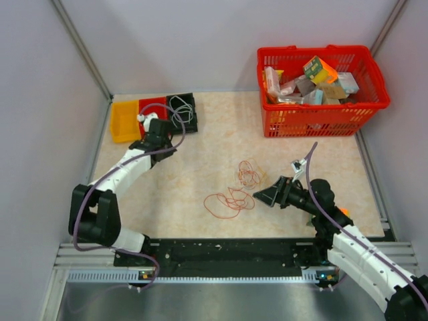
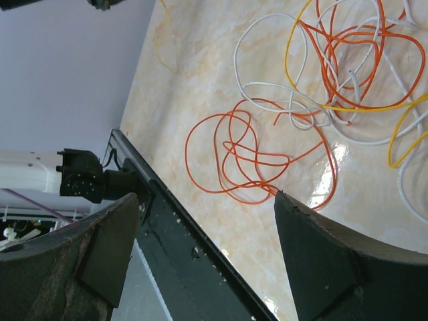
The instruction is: Untangle the cables
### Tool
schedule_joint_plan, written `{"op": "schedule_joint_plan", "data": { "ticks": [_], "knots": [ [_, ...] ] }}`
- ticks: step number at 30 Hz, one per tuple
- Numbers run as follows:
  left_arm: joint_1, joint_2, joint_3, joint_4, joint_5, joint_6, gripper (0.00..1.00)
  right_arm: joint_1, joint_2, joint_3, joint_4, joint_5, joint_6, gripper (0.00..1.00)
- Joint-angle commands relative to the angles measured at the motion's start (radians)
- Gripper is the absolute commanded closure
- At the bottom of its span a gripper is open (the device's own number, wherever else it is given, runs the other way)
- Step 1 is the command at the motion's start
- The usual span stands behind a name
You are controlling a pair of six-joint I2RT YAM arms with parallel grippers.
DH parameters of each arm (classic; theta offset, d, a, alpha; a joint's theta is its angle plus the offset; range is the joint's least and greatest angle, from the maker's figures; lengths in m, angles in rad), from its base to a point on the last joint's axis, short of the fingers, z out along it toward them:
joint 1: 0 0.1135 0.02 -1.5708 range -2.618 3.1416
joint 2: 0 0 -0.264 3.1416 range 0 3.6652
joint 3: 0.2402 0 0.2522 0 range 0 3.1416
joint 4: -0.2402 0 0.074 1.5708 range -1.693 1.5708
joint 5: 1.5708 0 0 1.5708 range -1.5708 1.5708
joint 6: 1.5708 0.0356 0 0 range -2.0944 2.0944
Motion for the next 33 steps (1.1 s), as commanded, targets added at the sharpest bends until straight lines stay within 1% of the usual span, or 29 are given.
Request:
{"op": "schedule_joint_plan", "data": {
  "ticks": [1, 4, 6, 8, 10, 12, 13, 15, 17, 19, 22, 24, 26, 27, 29, 33],
  "knots": [
    [0.071, -0.066, 0.115, 0.077, 0.014, 0.057, 1.00, -0.005, 0.003, 0.026, 0.039, -0.004, -0.017, 0.19],
    [0.108, -0.061, 0.152, 0.210, -0.008, 0.137, 1.00, -0.005, 0.004, 0.025, 0.041, -0.001, -0.017, 0.19],
    [0.144, -0.023, 0.219, 0.233, 0.036, 0.172, 1.00, -0.005, 0.003, 0.031, 0.035, -0.007, -0.018, 0.19],
    [0.200, 0.024, 0.288, 0.255, 0.119, 0.197, 1.00, -0.006, 0.003, 0.034, 0.024, -0.008, -0.022, 0.19],
    [0.265, 0.075, 0.362, 0.256, 0.267, 0.156, 1.00, -0.006, -0.002, 0.036, 0.013, -0.007, -0.025, 0.19],
    [0.341, 0.127, 0.404, 0.332, 0.473, 0.090, 1.00, -0.006, -0.005, 0.034, 0.007, -0.002, -0.028, 0.19],
    [0.376, 0.153, 0.410, 0.377, 0.534, 0.054, 1.00, -0.005, -0.005, 0.033, 0.006, -0.001, -0.026, 0.19],
    [0.430, 0.219, 0.421, 0.536, 0.656, -0.042, 1.00, -0.006, -0.003, 0.030, 0.010, 0.001, -0.025, 0.19],
    [0.468, 0.305, 0.436, 0.731, 0.780, -0.110, 1.00, -0.006, 0.000, 0.030, 0.013, 0.001, -0.025, 0.19],
    [0.493, 0.406, 0.511, 0.781, 0.837, -0.141, 1.00, -0.006, 0.003, 0.030, 0.010, 0.001, -0.025, 0.19],
    [0.504, 0.517, 0.589, 0.795, 0.866, -0.112, 1.00, -0.006, 0.001, 0.037, -0.004, 0.002, -0.025, 0.19],
    [0.501, 0.575, 0.634, 0.775, 0.872, -0.075, 1.00, -0.006, -0.005, 0.042, -0.011, 0.007, -0.026, 0.19],
    [0.505, 0.647, 0.686, 0.755, 0.925, -0.060, 1.00, -0.006, -0.012, 0.040, -0.014, 0.013, -0.026, 0.19],
    [0.507, 0.659, 0.685, 0.730, 0.923, -0.043, 1.00, -0.006, -0.013, 0.040, -0.017, 0.013, -0.028, 0.19],
    [0.508, 0.644, 0.633, 0.721, 0.883, 0.011, 1.00, -0.006, -0.011, 0.043, -0.022, 0.013, -0.026, 0.19],
    [0.507, 0.601, 0.564, 0.635, 0.772, 0.150, 1.00, -0.006, -0.017, 0.040, -0.021, 0.008, -0.026, 0.19]
  ]
}}
